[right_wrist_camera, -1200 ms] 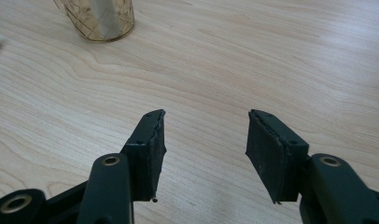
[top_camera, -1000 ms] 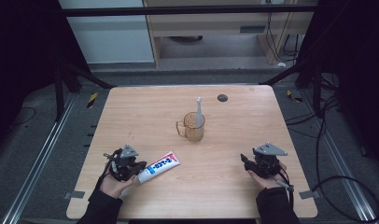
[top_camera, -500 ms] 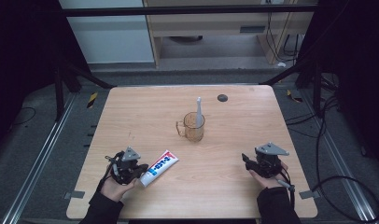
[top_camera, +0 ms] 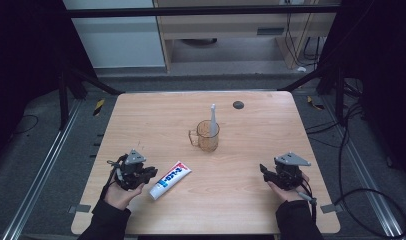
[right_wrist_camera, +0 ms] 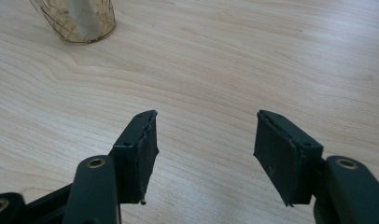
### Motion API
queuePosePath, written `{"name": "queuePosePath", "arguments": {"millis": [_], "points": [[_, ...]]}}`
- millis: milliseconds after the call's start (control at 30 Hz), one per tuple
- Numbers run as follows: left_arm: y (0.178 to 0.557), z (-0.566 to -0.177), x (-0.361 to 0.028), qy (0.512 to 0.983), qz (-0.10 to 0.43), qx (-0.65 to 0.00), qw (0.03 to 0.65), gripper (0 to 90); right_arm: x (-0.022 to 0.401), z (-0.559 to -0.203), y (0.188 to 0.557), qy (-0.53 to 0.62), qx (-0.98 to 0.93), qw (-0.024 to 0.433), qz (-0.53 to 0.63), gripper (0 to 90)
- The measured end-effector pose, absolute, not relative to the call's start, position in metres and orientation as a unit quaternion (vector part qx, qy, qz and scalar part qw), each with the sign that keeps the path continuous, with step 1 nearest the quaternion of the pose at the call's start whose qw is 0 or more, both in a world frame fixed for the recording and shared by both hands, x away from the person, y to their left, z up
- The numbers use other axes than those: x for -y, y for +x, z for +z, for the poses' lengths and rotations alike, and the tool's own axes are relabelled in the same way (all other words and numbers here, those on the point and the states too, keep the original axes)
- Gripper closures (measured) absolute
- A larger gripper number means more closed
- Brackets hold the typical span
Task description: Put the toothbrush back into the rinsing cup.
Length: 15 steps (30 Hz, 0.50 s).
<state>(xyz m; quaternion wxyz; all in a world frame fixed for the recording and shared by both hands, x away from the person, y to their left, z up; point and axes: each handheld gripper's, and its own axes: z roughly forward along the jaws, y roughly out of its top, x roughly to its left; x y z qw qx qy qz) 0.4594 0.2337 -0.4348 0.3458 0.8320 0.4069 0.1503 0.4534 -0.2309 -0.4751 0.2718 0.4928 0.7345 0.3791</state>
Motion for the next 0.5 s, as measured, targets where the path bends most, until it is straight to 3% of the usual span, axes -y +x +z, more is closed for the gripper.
{"name": "queuePosePath", "arguments": {"millis": [500], "points": [[0.47, -0.419, -0.209, 0.851, 0.146, -0.378, 0.334, 54.6, 0.233, -0.475, 0.456, 0.496, -0.734, 0.267, 0.379, 36.3]]}}
